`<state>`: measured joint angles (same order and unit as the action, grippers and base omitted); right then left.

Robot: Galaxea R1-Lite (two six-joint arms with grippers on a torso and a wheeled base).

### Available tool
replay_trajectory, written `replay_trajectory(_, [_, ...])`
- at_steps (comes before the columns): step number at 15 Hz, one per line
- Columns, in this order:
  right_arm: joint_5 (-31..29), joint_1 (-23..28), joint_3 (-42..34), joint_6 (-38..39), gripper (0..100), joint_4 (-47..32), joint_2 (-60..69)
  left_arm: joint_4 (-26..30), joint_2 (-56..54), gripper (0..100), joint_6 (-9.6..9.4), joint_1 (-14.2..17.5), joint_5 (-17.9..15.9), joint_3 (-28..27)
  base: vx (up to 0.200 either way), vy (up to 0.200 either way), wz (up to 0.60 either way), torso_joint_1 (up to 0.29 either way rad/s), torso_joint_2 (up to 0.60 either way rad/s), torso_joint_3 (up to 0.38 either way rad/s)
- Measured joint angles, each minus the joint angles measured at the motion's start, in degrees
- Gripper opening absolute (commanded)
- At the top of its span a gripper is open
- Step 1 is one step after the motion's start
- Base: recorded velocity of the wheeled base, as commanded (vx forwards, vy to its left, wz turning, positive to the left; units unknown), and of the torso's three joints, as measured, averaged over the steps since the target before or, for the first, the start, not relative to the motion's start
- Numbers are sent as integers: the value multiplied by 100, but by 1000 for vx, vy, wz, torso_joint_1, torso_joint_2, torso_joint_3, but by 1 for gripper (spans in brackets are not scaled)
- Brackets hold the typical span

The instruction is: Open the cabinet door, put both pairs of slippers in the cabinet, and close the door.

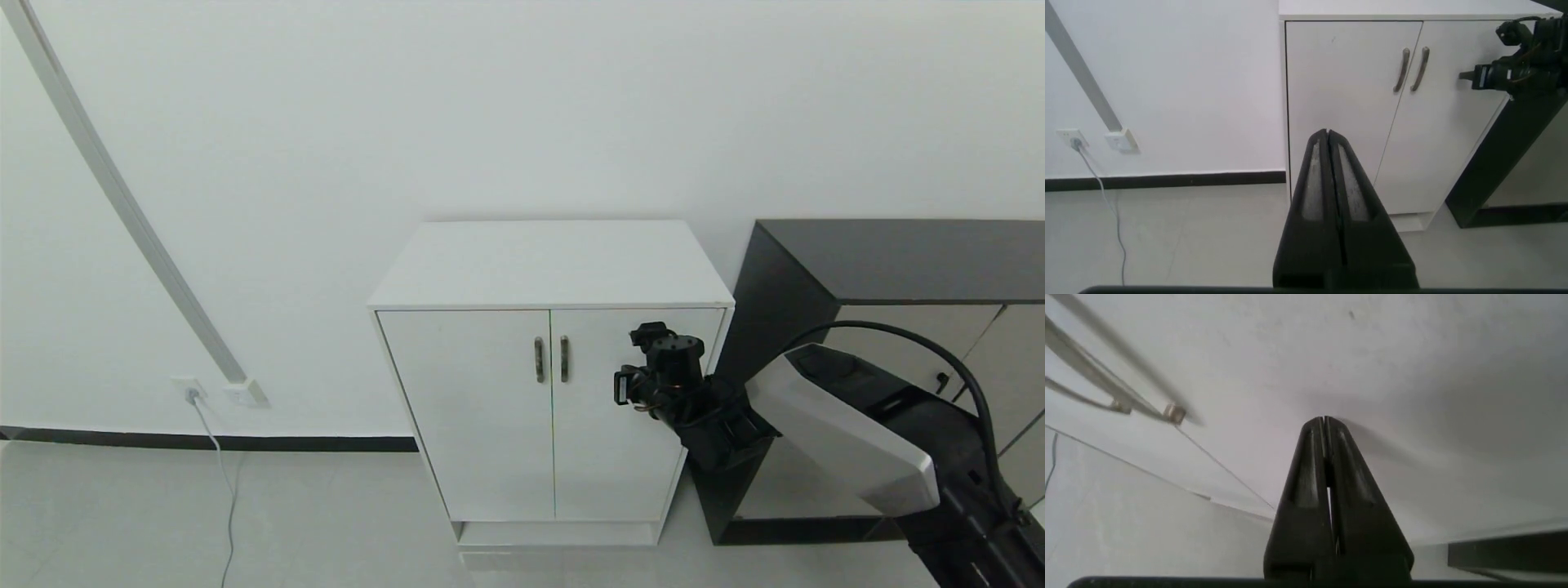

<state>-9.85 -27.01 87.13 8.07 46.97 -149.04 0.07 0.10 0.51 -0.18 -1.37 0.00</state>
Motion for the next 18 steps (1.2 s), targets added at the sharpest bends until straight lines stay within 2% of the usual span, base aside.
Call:
replay_trajectory(3, [0, 9, -1003, 2, 0, 380, 568, -2, 0, 0, -7, 0, 0, 0, 0, 0, 0, 0, 0, 0])
replay_trajectory(9, [-11, 384, -3641, -2, 0, 1231, 2415, -2, 0, 0, -2, 0, 4, 0, 0, 0, 0, 0, 0, 0])
replay_trajectory(12, [-49, 922, -4717, -16, 0, 1326, 3526, -2, 0, 0, 0, 0, 4, 0, 0, 0, 0, 0, 0, 0])
replay_trajectory(18, [-82, 2294, -6172, -293, 0, 1207, 5191, -2, 0, 0, -7, 0, 4, 0, 0, 0, 0, 0, 0, 0])
